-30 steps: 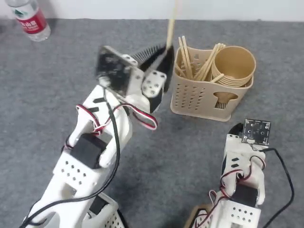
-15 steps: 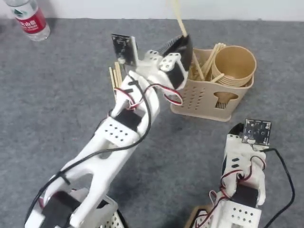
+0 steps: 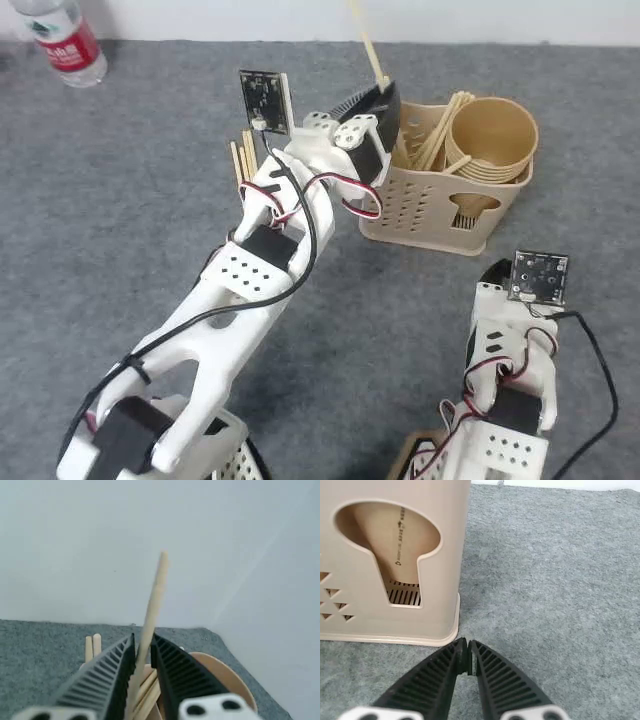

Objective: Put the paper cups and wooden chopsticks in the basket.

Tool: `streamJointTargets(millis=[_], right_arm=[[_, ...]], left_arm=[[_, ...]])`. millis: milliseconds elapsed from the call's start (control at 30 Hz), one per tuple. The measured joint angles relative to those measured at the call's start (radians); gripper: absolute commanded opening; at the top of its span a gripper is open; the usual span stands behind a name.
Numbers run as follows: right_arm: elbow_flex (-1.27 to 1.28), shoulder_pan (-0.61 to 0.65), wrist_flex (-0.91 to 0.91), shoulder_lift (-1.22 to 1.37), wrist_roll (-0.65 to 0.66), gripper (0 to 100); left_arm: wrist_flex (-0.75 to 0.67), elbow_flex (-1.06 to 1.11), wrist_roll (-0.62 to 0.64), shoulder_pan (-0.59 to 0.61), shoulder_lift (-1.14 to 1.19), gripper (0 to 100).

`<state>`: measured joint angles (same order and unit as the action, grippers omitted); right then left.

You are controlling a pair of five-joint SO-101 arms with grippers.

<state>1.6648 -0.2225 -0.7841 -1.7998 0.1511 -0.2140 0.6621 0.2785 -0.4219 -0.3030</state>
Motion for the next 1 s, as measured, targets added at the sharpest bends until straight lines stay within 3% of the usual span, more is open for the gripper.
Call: streamJointTargets(millis=[167,500,867,1000], right_arm=[[0.0,0.002,0.0,0.0,0.0,0.9],[0.0,0.002,0.0,0.0,0.0,0.9],[0.0,0.002,0.0,0.0,0.005,0.9],[0.0,0.002,0.0,0.0,0.005,0.9]], left_arm=[[0.086,-0.017,0.009,-0.003,-0.014,14],[0.388,-0.017,0.009,0.009,-0.189,14],[0.893,-0.017,0.009,0.367,-0.325,15],[0.962,-0.017,0.009,0.456,-0.239,14]])
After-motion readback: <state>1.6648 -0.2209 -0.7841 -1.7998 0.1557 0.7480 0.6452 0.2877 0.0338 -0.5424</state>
